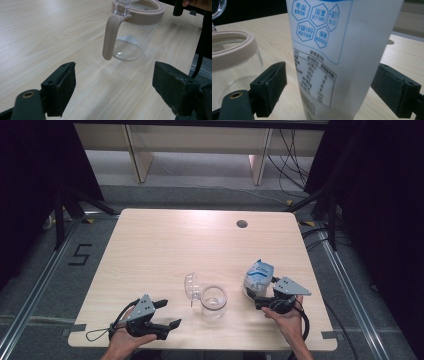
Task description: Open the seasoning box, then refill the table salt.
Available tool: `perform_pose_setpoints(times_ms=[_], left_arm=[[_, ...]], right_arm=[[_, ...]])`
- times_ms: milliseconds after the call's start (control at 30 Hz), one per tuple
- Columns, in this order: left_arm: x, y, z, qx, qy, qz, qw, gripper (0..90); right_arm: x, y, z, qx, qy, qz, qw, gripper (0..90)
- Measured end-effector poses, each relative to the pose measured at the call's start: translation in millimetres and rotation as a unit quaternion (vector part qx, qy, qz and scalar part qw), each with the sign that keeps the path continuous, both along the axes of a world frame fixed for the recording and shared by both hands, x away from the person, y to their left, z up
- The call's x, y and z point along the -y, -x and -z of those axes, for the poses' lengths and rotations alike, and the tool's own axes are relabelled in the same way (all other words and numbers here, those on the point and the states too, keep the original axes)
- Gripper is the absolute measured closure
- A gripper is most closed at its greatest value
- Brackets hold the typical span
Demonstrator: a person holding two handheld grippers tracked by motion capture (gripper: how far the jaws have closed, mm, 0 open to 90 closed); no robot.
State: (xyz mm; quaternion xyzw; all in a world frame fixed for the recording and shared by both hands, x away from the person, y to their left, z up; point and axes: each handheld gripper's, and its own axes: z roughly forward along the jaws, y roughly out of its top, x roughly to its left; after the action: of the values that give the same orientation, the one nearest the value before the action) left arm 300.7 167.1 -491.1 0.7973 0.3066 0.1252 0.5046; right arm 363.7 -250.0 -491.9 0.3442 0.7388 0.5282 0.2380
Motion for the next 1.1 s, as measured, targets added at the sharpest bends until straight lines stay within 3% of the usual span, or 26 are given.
perform_pose_setpoints(times_ms=[500, 567, 633, 767, 867, 900, 933, 967, 1000, 1067, 1100], left_arm=[[0.4, -0.2, 0.1, 0.004, 0.001, 0.008, 1.0000, 18.8], [0.7, -0.1, 0.3, 0.001, 0.002, 0.006, 1.0000, 18.9], [0.5, 0.0, 0.1, 0.000, -0.002, 0.003, 1.0000, 18.9], [0.5, 0.2, 0.0, 0.001, -0.003, 0.005, 1.0000, 18.9], [0.7, 0.3, -0.2, 0.003, 0.002, 0.009, 1.0000, 19.0], [0.5, 0.0, 0.1, 0.005, 0.000, 0.011, 0.9999, 19.0], [0.5, 0.0, 0.1, 0.005, 0.000, 0.011, 0.9999, 19.1], [0.4, 0.1, 0.4, 0.005, 0.000, 0.011, 0.9999, 19.0], [0.7, 1.0, 0.3, -0.001, 0.003, 0.005, 1.0000, 19.0], [0.6, 0.1, 0.2, 0.003, 0.002, 0.010, 0.9999, 19.0], [0.8, -0.1, 0.4, 0.004, 0.002, 0.012, 0.9999, 19.0]], right_arm=[[-5.5, -8.6, 11.7, -0.004, -0.018, -0.004, 0.9998, 15.8], [-5.2, -8.4, 11.7, -0.008, -0.010, 0.006, 0.9999, 16.0], [-4.7, -10.9, 12.8, 0.003, -0.005, 0.002, 1.0000, 16.0], [-7.0, -10.2, 14.3, -0.011, -0.010, 0.005, 0.9999, 16.6], [-6.8, -15.5, 16.9, 0.002, 0.004, -0.006, 1.0000, 18.1], [-8.7, -13.5, 17.5, -0.013, -0.002, -0.001, 0.9999, 18.1], [-8.7, -13.5, 17.5, -0.013, -0.002, -0.001, 0.9999, 18.1], [-8.4, -17.4, 19.3, 0.000, -0.001, -0.008, 1.0000, 19.5], [-10.5, -16.2, 20.1, -0.003, -0.009, -0.003, 1.0000, 20.0], [-9.8, -18.8, 20.7, 0.001, 0.005, -0.009, 0.9999, 21.0], [-10.4, -20.0, 21.9, 0.006, 0.001, -0.015, 0.9999, 22.0]])
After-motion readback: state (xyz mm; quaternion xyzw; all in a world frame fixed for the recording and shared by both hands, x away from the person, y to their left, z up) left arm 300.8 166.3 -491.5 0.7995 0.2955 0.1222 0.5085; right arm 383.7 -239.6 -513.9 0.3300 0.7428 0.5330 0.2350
